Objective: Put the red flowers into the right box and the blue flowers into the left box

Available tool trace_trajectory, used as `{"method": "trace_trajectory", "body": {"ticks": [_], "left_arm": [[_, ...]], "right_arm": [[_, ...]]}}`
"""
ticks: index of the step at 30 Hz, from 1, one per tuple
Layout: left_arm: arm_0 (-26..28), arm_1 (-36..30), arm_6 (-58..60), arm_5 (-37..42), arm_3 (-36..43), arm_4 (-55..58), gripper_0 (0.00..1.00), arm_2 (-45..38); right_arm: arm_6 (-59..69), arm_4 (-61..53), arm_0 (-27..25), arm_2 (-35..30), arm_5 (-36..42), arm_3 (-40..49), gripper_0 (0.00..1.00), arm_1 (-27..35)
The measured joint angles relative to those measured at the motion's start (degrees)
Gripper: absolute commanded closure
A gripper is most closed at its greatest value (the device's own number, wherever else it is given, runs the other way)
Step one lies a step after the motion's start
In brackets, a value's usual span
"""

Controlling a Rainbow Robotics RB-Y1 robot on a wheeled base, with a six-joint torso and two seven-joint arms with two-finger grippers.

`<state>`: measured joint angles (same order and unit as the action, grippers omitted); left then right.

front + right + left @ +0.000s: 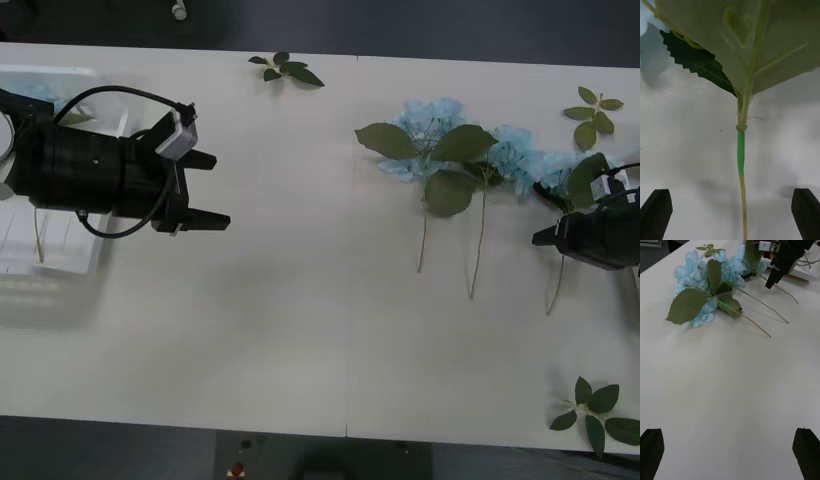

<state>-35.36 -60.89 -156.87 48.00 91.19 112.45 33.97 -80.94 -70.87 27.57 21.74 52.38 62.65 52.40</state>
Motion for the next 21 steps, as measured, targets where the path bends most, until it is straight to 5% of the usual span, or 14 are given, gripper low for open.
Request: {"method": "trace_trajectory", "body": {"ticks": [3,4,6,21], "left_arm": [[0.0,-0.05,0.0,-0.11,0.84,0.0,0.0,0.08],[0.0,-0.04,0.0,-0.14,0.96,0.0,0.0,0.08],[0.0,-0.04,0.0,-0.26,1.06,0.01,0.0,0.07],[0.0,-0.04,0.0,-0.27,1.06,0.01,0.0,0.07]], "right_arm": [[0.0,0.63,0.0,-0.02,-1.29,-0.88,0.11,-1.13],[0.0,0.69,0.01,-0.02,-1.36,-0.87,0.33,-1.14],[0.0,1.34,0.01,0.0,-1.79,-1.04,1.0,-1.13],[-0.02,5.31,0.06,2.37,-4.98,-1.2,1.0,-1.06]]}}
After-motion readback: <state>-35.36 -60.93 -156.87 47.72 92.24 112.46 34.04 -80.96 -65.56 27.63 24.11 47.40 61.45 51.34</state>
